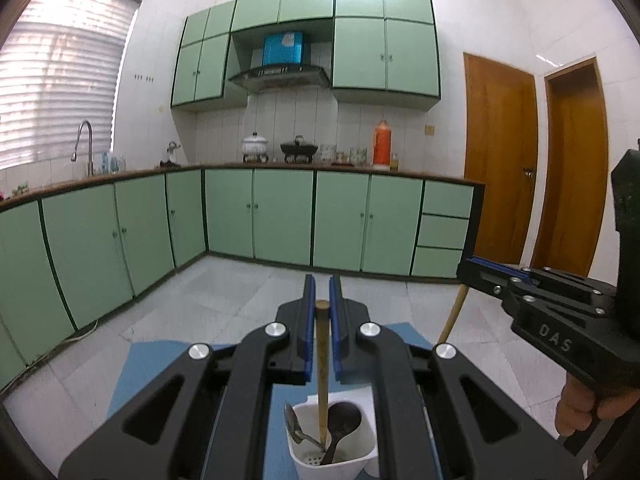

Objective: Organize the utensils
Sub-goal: 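Lower both chopsticks into the holder and open both tools, then withdraw both tools from the holder back toward the black chopsticks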

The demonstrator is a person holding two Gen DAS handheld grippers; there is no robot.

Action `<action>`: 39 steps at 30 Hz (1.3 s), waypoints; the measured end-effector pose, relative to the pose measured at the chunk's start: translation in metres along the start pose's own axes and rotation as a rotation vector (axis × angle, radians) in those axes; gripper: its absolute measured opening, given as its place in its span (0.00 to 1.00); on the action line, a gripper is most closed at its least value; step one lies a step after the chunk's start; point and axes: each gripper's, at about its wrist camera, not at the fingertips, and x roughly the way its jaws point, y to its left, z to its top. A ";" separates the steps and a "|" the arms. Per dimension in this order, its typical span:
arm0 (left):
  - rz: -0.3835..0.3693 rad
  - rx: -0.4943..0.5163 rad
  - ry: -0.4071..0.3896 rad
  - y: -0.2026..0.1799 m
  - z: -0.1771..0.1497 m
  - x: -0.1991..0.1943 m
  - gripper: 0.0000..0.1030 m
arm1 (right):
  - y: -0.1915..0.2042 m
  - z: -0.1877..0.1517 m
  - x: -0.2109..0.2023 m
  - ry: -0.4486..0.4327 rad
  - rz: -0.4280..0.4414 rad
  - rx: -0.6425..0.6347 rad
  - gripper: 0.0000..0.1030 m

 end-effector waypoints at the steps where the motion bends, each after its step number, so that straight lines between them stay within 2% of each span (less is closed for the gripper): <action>1: 0.001 -0.004 0.012 0.002 -0.004 0.004 0.06 | 0.000 -0.003 0.003 0.008 0.002 -0.001 0.07; 6: 0.007 -0.015 0.045 0.008 -0.016 0.014 0.06 | 0.001 -0.015 0.014 0.038 0.002 -0.006 0.07; 12: 0.008 -0.024 0.074 0.013 -0.024 0.018 0.08 | 0.002 -0.018 0.012 0.031 -0.005 -0.002 0.07; 13: 0.008 -0.026 0.073 0.014 -0.024 0.016 0.10 | 0.002 -0.018 0.012 0.031 -0.010 -0.004 0.07; 15: 0.009 -0.034 0.068 0.014 -0.022 0.014 0.27 | 0.001 -0.016 0.012 0.035 -0.017 -0.005 0.07; 18: 0.008 -0.046 0.048 0.016 -0.016 0.006 0.39 | -0.001 -0.016 0.006 0.022 -0.029 0.001 0.09; 22: 0.015 -0.053 0.020 0.018 -0.008 -0.008 0.51 | -0.007 -0.014 -0.009 -0.014 -0.058 0.017 0.32; 24: 0.025 -0.053 0.003 0.020 -0.006 -0.017 0.63 | -0.010 -0.014 -0.018 -0.027 -0.072 0.017 0.35; 27: 0.030 -0.058 -0.021 0.021 -0.006 -0.034 0.74 | -0.013 -0.016 -0.032 -0.047 -0.090 0.021 0.43; 32: 0.039 -0.063 -0.034 0.023 -0.020 -0.064 0.83 | -0.015 -0.032 -0.058 -0.072 -0.108 0.021 0.55; 39: 0.033 -0.056 -0.010 0.012 -0.054 -0.100 0.90 | -0.007 -0.073 -0.094 -0.069 -0.105 0.034 0.65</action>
